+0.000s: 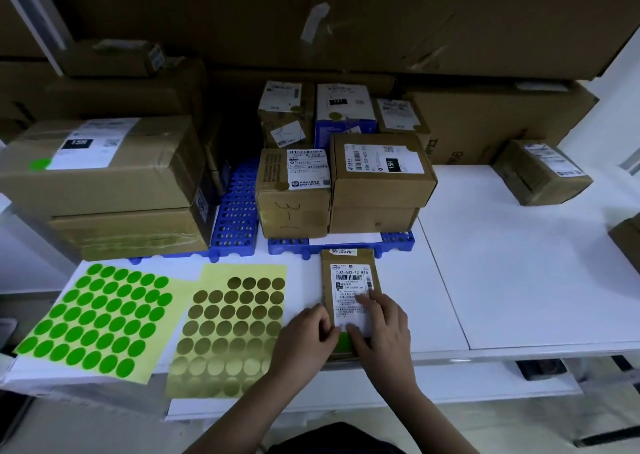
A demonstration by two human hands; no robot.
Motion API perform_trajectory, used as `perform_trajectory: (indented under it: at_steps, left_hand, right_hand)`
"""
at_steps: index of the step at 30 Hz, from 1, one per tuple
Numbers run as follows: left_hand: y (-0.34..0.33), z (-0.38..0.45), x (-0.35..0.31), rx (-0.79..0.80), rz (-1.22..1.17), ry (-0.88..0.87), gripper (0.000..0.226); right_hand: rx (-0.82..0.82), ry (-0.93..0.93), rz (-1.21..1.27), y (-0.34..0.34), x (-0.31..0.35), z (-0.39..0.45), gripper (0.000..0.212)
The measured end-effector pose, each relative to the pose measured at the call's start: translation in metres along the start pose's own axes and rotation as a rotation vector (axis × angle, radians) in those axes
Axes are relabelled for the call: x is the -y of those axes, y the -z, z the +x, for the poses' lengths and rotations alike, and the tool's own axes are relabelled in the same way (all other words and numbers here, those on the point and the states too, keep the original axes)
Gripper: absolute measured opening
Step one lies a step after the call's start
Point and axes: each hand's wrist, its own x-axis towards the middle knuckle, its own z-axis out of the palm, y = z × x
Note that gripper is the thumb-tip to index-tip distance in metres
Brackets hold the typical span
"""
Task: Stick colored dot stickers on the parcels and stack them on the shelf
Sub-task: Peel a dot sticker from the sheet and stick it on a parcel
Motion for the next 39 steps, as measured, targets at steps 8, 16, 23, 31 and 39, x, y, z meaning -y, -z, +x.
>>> perform_trajectory:
  at_steps: [8,16,23,31,39]
  left_hand:
    - [0.012,-0.005,-0.001,0.164,-0.067,0.041,0.018]
    - [0.010,0.005,-0.003,0.133,-0.074,0.240,0.051]
    - [-0.002,0.011,-0.003,0.162,-0.228,0.299,0.057]
    - [0.025,-0.008,-0.022,-0.009,-0.713,0.311,0.020]
    - [0.104,-0.001,-0.036,-0.228,-0.896,0.202,0.027]
  right_hand:
    - [0.014,-0.007,0.211,0.007,-0.011,0.000,0.037]
    - [0.110,-0.426,0.090,0.019,-0.007,0.012,0.049]
    - [0.084,-0.439,0.310,0.017,0.004,0.007,0.041]
    - [0.106,-0.527,0.875,0.053,0.023,0.004,0.030]
    - [0.173,-0.346,0.912,0.096,0.055,0.039,0.021]
